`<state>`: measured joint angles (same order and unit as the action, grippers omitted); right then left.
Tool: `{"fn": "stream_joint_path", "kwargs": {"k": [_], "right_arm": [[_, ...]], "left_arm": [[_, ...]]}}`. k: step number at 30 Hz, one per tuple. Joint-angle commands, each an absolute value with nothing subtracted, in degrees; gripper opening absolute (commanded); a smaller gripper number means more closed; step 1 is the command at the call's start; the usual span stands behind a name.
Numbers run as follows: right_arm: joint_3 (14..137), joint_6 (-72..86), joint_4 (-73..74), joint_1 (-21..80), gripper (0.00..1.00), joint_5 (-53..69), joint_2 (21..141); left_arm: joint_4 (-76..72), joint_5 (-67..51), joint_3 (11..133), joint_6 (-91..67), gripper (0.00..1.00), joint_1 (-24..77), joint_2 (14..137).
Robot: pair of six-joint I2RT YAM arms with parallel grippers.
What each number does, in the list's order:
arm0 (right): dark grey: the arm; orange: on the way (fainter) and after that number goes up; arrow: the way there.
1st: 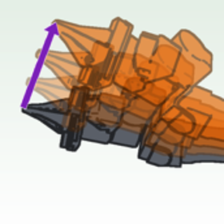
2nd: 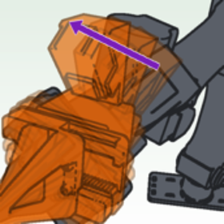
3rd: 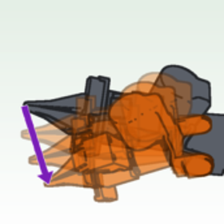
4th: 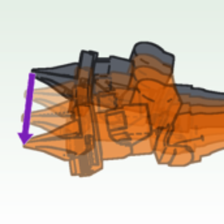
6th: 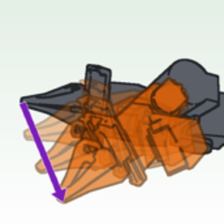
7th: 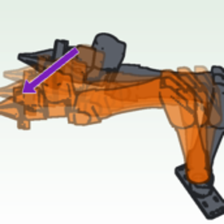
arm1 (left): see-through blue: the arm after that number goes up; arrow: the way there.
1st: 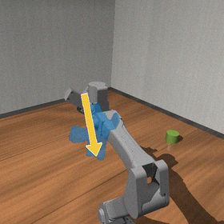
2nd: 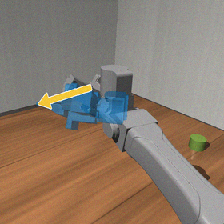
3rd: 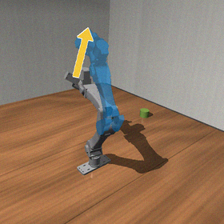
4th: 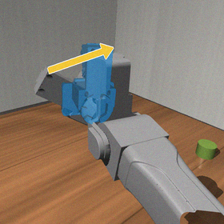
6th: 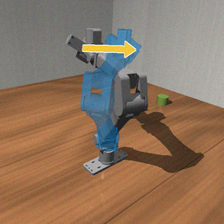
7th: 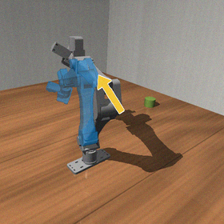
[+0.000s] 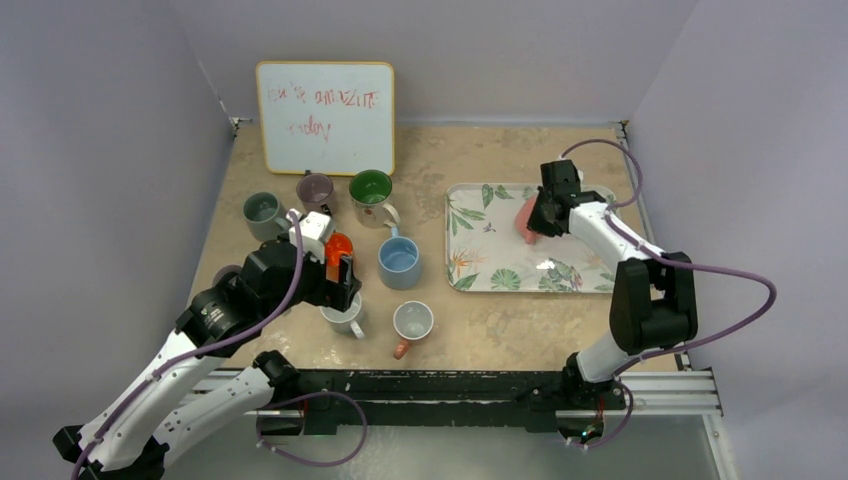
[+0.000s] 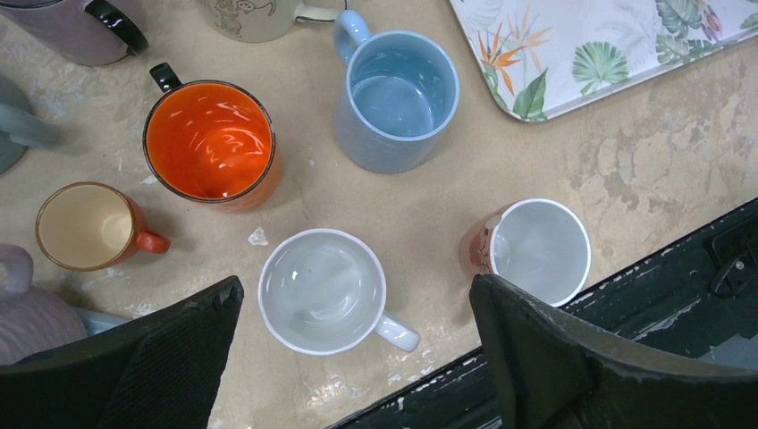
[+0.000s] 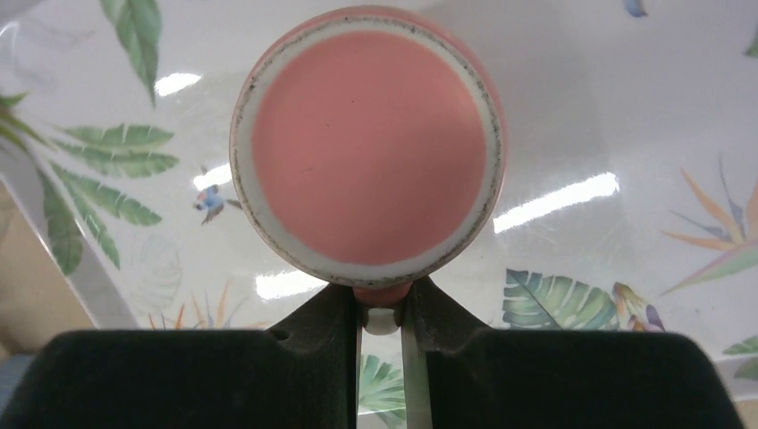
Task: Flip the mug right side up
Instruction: Turn over the cup on the tray.
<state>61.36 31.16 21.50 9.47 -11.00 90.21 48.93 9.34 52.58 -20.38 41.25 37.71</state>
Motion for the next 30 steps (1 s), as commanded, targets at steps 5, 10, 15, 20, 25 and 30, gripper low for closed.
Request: {"fn": "stream_joint_path", "kwargs": {"k": [5, 10, 15, 20, 25, 30], "right_arm": [[59.09, 19.77, 15.39, 9.59, 0.10, -4.31, 87.14], [59.75, 18.89, 17.15, 9.59, 0.19, -6.16, 87.80], [60.30, 19.05, 17.21, 9.61, 0.33, -5.64, 87.48], [60.99, 19.82, 17.58, 9.67, 0.40, -6.17, 88.20], [61.84, 19.95, 18.37, 9.67, 0.42, -8.42, 88.92], [63.61, 20.01, 19.40, 9.76, 0.36, -10.43, 90.61]], "left_arm": [[47.50, 9.01, 52.08, -20.04, 0.97, 41.04, 36.98], [47.37, 8.71, 52.06, -20.04, 0.97, 41.04, 37.12], [47.37, 8.57, 52.07, -20.04, 0.97, 41.07, 37.01], [47.29, 8.53, 51.95, -20.13, 0.98, 41.04, 36.68], [47.24, 8.18, 52.11, -19.86, 0.98, 41.05, 37.42], [47.24, 8.15, 52.01, -19.95, 0.97, 41.05, 36.91]]}}
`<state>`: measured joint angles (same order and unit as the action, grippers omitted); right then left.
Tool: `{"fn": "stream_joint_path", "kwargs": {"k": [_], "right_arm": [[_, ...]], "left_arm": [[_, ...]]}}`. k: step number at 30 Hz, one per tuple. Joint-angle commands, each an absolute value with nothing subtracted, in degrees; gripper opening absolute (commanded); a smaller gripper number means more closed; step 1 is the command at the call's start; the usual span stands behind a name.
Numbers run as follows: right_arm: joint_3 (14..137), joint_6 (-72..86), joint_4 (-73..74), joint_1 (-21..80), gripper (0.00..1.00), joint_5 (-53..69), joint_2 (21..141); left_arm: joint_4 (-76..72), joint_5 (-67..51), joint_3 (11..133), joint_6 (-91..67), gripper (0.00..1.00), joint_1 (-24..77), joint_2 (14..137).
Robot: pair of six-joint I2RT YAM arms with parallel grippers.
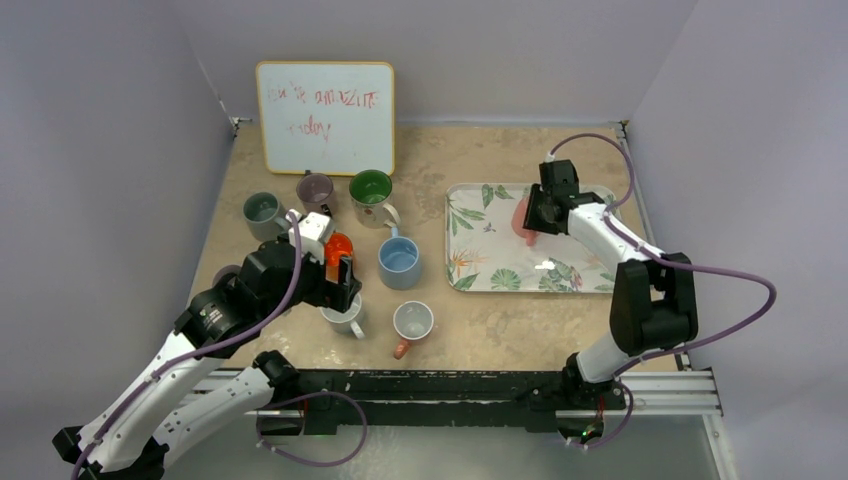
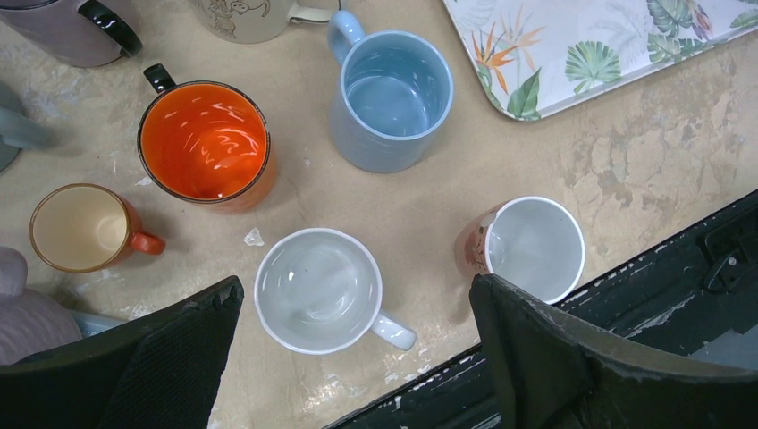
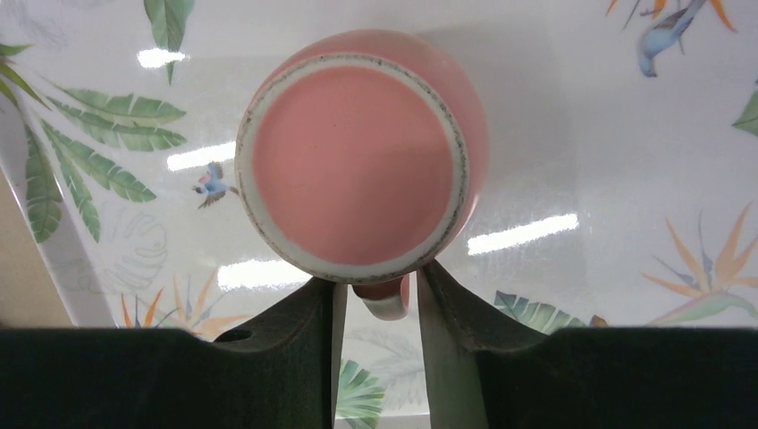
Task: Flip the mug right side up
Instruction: Turn over the cup on the tray.
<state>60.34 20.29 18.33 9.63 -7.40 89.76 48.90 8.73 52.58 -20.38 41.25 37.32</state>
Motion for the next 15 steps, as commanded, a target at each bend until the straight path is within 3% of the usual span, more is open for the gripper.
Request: {"fn": "stream_joint_path", "kwargs": {"k": [1, 12, 15], "right_arm": [[63.51, 20.11, 19.07, 9.81, 0.35, -10.39, 90.81], [64.27, 20.47, 19.07, 9.80, 0.27, -13.21, 93.00], [64.89, 20.53, 19.31, 9.76, 0.16, -14.15, 93.50]], "left_arm": [[47.20, 8.17, 51.97, -19.95, 0.98, 41.06, 36.80], [47.33, 8.29, 52.02, -20.08, 0.97, 41.05, 36.82], [47.38, 8.50, 52.01, -20.21, 0.97, 41.04, 36.53]]}}
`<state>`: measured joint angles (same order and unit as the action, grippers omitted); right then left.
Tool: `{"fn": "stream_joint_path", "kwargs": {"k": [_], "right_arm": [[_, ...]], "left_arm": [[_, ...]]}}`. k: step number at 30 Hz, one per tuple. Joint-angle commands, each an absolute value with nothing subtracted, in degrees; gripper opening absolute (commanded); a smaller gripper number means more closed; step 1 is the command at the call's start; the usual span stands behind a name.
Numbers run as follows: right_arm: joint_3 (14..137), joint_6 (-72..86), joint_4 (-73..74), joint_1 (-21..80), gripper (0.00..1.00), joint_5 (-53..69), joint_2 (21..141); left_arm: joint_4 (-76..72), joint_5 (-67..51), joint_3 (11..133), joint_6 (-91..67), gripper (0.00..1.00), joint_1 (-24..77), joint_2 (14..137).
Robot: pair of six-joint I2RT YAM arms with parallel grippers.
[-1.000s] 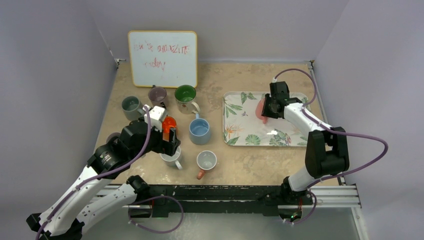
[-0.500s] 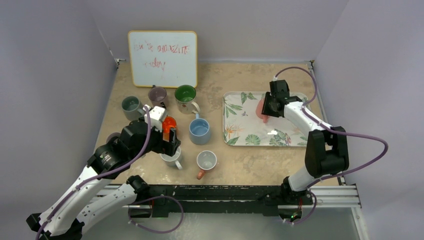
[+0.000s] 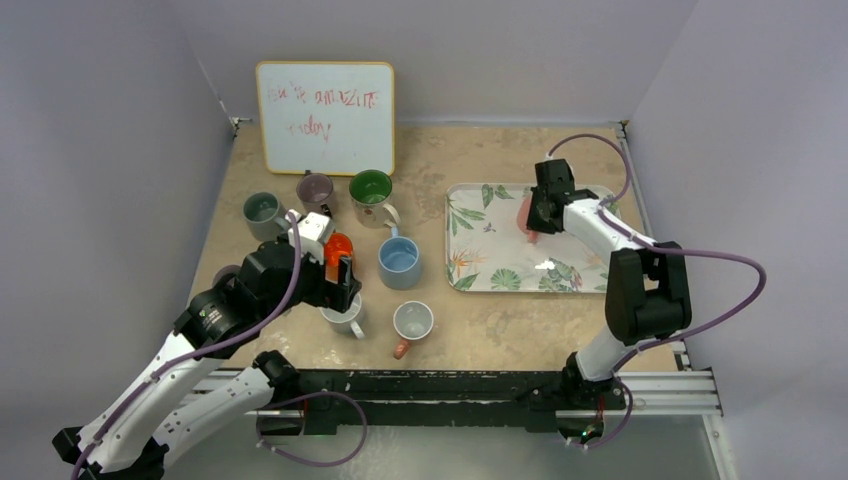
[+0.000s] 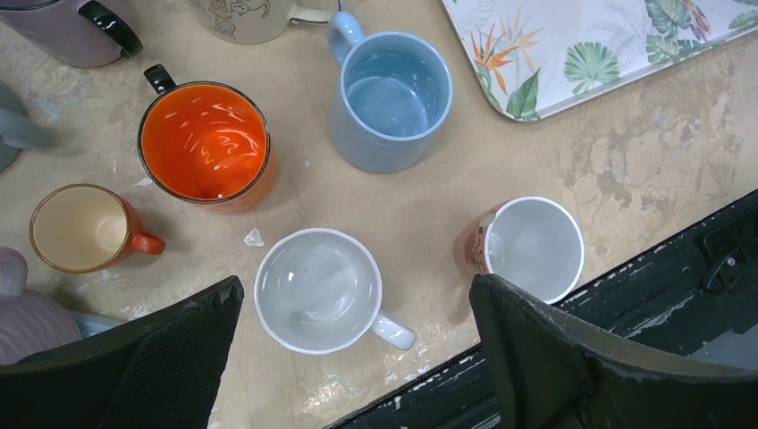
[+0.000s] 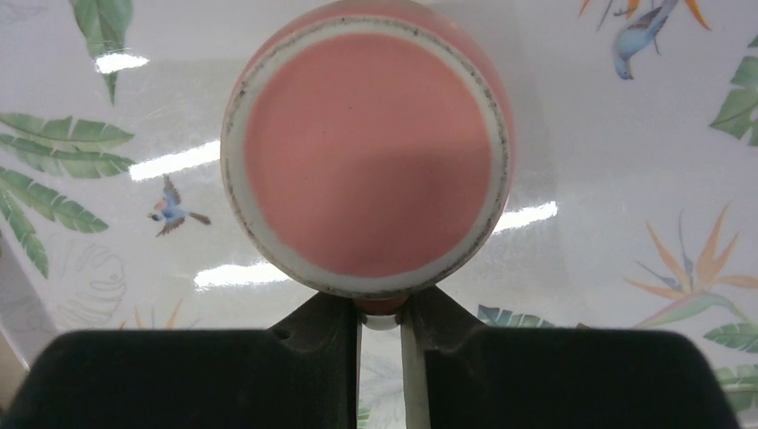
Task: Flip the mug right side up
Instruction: Turn over the cup on the tray.
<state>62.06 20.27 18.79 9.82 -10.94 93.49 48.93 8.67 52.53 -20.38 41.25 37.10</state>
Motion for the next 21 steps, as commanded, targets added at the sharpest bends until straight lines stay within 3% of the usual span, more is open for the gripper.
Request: {"fn": "stream_joint_path", "kwargs": {"k": [1, 3, 21], "right_arm": [[65.01, 20.50, 19.30, 9.79, 0.09, -14.40, 93.47], [64.75, 20.52, 18.77, 9.79, 0.00, -14.22, 93.09], [54.68, 25.90, 4.16, 9.76, 0.00, -3.27, 81.30]], "left_arm": [[47.37, 8.57, 51.96, -20.26, 0.97, 41.04, 36.32], [47.33, 8.69, 51.91, -20.30, 0.97, 41.04, 36.29], [47.40, 9.90, 52.36, -21.64, 0.94, 41.04, 37.81]]}}
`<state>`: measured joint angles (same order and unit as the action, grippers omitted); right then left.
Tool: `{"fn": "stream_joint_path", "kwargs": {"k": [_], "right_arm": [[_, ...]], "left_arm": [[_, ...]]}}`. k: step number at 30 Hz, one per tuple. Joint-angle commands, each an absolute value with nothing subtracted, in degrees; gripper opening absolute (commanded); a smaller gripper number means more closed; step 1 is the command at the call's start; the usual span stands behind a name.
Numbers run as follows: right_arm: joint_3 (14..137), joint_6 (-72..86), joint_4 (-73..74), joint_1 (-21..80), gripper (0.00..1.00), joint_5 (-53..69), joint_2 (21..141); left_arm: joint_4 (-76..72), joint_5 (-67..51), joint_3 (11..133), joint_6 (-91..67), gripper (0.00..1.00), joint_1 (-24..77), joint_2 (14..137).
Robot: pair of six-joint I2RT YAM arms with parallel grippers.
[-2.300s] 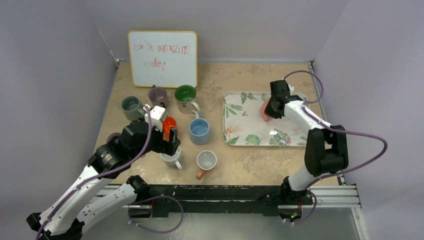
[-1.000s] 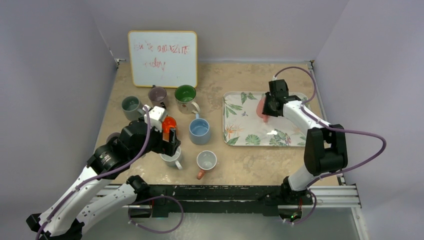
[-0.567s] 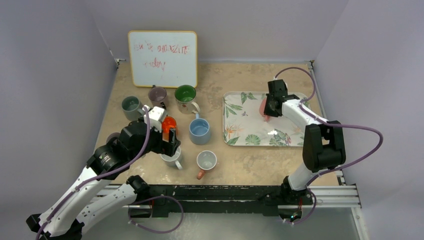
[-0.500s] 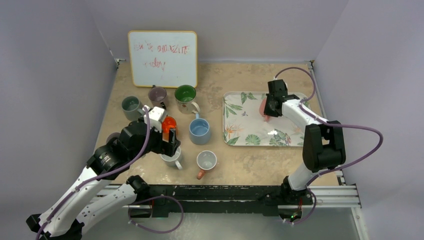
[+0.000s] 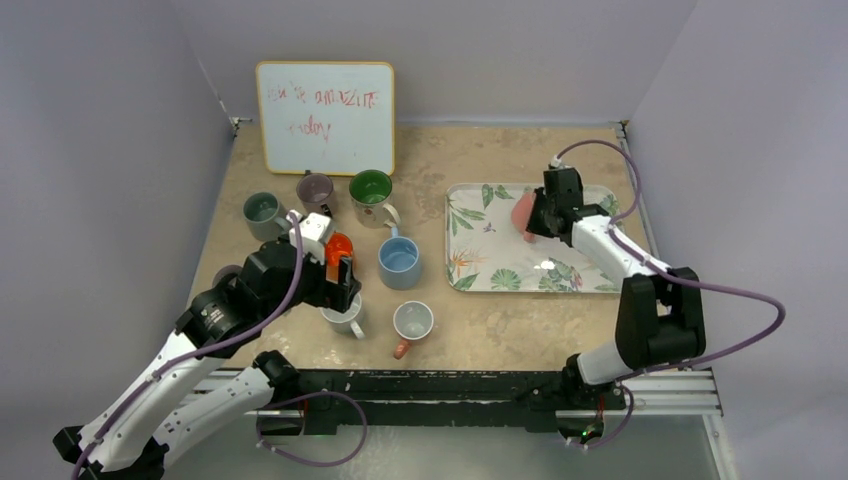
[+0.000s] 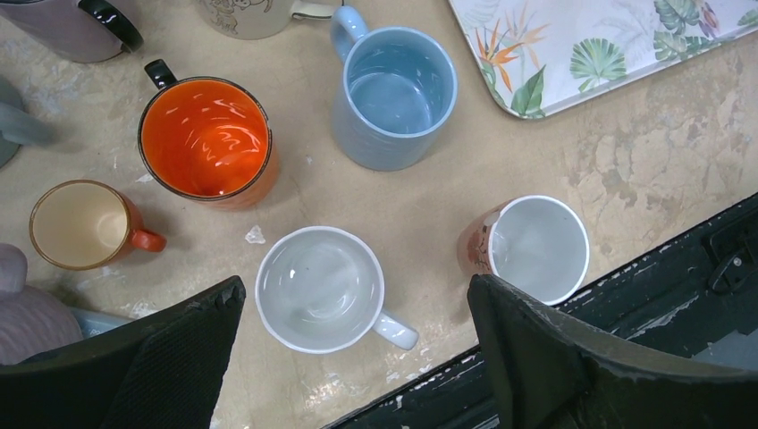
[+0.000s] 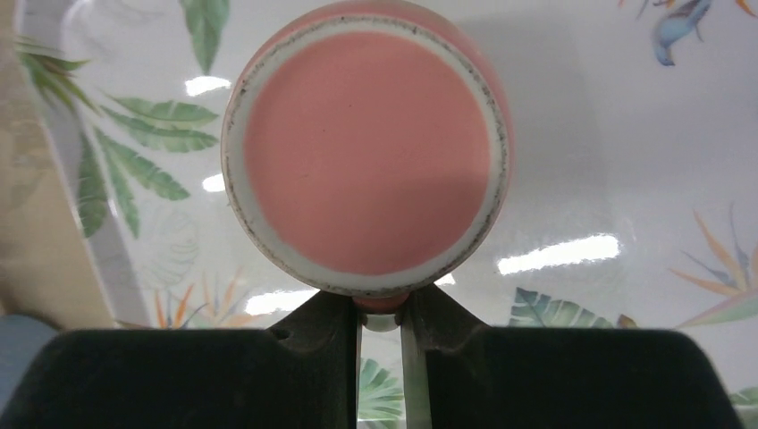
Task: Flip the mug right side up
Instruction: Turn over the cup on the tray.
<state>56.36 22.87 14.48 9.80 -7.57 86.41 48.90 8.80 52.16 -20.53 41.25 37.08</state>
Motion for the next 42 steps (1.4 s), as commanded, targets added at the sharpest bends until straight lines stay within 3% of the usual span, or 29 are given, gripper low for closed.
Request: {"fn": "stream_joint_path", "kwargs": {"k": [1, 13, 23, 42], "right_arm": [[53.83, 26.48, 2.95, 9.76, 0.00, -2.43, 80.35], [44.62, 37.68, -13.65, 9.77, 0.00, 14.39, 72.35], [36.61, 49.71, -31.54, 9.78, 0.00, 26.37, 65.84], [30.09, 73.84, -61.61, 10.88, 0.00, 35.85, 58.11]], "left_arm": [[47.43, 10.00, 52.57, -21.97, 0.94, 41.04, 37.92], [36.52, 0.59, 51.74, -33.00, 0.93, 41.04, 38.68], [19.82, -9.33, 52.30, -40.57, 0.92, 41.04, 50.13], [-24.18, -23.79, 50.05, -51.22, 0.83, 41.04, 69.65]]}}
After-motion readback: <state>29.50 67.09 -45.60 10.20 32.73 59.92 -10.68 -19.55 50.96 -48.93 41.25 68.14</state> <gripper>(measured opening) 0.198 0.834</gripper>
